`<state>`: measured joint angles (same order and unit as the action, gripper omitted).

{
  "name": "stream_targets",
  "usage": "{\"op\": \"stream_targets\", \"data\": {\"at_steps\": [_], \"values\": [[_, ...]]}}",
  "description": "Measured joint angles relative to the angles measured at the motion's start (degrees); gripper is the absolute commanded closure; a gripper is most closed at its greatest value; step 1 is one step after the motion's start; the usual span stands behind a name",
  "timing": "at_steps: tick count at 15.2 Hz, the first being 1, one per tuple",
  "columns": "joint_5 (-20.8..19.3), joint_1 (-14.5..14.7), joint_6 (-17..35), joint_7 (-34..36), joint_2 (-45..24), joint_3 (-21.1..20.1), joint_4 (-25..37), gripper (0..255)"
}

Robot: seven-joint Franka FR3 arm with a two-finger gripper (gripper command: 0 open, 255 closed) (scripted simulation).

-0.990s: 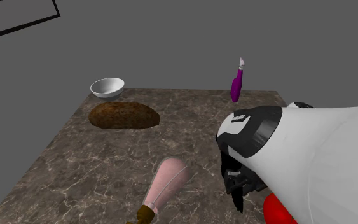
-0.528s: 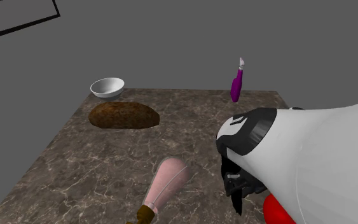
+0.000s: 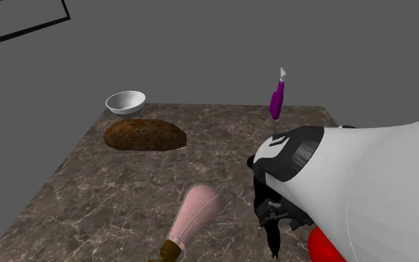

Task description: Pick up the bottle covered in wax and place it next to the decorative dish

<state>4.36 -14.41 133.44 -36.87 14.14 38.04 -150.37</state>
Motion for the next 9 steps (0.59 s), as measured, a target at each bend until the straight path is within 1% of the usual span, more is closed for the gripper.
{"op": "stream_targets", "data": {"at_steps": [4,5,9], "values": [[-3.27,-1.93,-6.66,2.42,4.41,-1.2,3.0,0],[-3.55,-2.11,-7.55,2.65,4.83,-1.33,3.51,0],[-3.89,-2.33,-8.35,2.93,5.33,-1.5,3.8,0]]}}
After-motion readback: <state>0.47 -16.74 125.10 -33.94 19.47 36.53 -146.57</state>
